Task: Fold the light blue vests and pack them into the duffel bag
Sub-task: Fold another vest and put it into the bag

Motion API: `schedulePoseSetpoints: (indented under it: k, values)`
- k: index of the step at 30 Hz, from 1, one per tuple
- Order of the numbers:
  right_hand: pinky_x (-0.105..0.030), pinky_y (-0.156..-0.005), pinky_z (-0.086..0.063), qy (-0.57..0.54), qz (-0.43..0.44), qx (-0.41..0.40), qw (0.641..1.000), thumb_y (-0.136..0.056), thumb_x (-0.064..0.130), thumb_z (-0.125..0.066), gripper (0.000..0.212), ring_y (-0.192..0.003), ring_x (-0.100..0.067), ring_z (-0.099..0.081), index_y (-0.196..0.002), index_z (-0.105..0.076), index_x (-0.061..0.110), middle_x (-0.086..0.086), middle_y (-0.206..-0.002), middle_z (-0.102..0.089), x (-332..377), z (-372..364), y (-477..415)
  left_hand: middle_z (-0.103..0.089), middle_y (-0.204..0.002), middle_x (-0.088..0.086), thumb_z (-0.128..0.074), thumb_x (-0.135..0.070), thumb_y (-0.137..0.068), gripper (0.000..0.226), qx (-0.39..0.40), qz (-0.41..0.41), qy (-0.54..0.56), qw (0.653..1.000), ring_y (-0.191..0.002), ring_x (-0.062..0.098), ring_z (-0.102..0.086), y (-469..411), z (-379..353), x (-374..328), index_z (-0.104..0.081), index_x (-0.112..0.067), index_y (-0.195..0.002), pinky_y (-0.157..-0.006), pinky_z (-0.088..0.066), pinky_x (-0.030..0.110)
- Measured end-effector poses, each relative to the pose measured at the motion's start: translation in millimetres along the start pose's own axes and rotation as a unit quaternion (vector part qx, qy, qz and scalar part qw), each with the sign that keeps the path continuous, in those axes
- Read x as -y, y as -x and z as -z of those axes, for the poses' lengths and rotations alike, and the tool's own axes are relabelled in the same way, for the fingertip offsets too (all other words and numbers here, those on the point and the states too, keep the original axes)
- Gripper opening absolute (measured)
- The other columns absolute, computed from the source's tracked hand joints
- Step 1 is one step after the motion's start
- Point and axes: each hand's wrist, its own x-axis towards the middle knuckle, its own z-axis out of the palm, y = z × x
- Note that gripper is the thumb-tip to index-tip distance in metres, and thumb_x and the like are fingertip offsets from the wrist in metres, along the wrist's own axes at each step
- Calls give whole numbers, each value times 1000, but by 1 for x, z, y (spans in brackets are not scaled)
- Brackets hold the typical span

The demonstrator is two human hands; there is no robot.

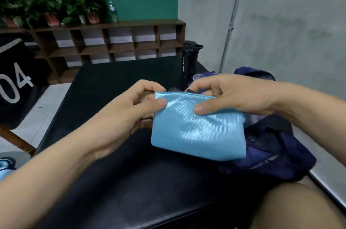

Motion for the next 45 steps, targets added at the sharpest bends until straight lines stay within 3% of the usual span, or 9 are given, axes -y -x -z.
schedulePoseSetpoints:
  k: [4, 7, 11, 16, 22, 27, 36, 42, 45]
  values:
    - [-38, -83, -63, 64, -29, -55, 996, -97, 23, -74, 30, -103, -32, -78, -124, -69, 12, -13, -118, -78, 5, 60, 33, -75, -119, 15, -69, -17, -101, 29, -39, -31, -3, 999, -99, 28, -75, -31, -31, -2, -60, -13, -129, -94, -59, 47]
    - [-48, -99, -57, 73, -50, -88, 992, -95, 25, -76, 33, -112, -40, -74, -123, -70, 11, -16, -121, -77, -3, 99, 45, -76, -108, 13, -68, -12, -102, 18, -32, -46, -61, 997, -94, 20, -76, -49, -54, 4, -63, -13, -120, -84, -55, 39]
    - [-38, -84, -61, 125, -80, -126, 981, -93, 29, -80, 26, -100, -30, -78, -115, -73, 18, -12, -112, -79, -19, 130, 44, -73, -95, 3, -72, -14, -100, 9, 29, -115, -205, 971, -83, 4, -64, -69, -85, 17, -70, -21, -105, -77, -49, 19]
    - [-30, -70, -60, 265, -118, -142, 947, -92, 31, -84, 19, -84, -18, -77, -106, -73, 23, -1, -97, -80, -46, 142, 23, -68, -104, -14, -70, -42, -97, 15, 119, -237, -483, 835, -98, 6, -63, -90, -118, 29, -68, -31, -107, -87, -52, 30]
    - [-36, -78, -56, 432, -197, 0, 880, -89, 41, -84, 26, -96, -19, -70, -109, -73, 30, 6, -101, -73, -64, 131, -16, -69, -112, -1, -50, -53, -102, 34, 186, -169, -674, 694, -104, 26, -65, -98, -146, 47, -64, -32, -124, -84, -56, 41]
    - [-32, -79, -52, 464, -208, 72, 858, -91, 46, -81, 25, -95, -17, -68, -108, -73, 29, 10, -97, -73, -66, 121, -34, -69, -110, -4, -50, -24, -98, 22, 182, -184, -663, 702, -103, 22, -61, -99, -135, 42, -66, -29, -113, -85, -51, 38]
    - [-47, -101, -55, 122, -185, 222, 950, -104, 11, -69, 22, -112, -31, -70, -126, -67, 10, -14, -123, -74, -81, 110, -41, -59, -103, -16, -49, -34, -94, 14, 175, -242, -526, 797, -91, 9, -56, -73, -123, 20, -60, -35, -102, -79, -52, 37]
    - [-29, -80, -48, 243, -178, 122, 946, -94, 10, -74, 33, -84, -4, -63, -87, -75, 42, 14, -91, -75, -104, 74, -41, -66, -98, -9, -45, -35, -104, 23, 180, -148, -544, 806, -91, 14, -60, -94, -133, 24, -65, -27, -94, -85, -53, 43]
    - [-13, -70, -44, 311, -158, 58, 935, -102, 25, -64, 19, -74, 5, -59, -107, -73, 42, 25, -84, -70, -95, 82, -24, -72, -96, -4, -52, -35, -106, 19, 164, -116, -549, 811, -91, 17, -64, -115, -141, 23, -69, -29, -102, -87, -54, 41]
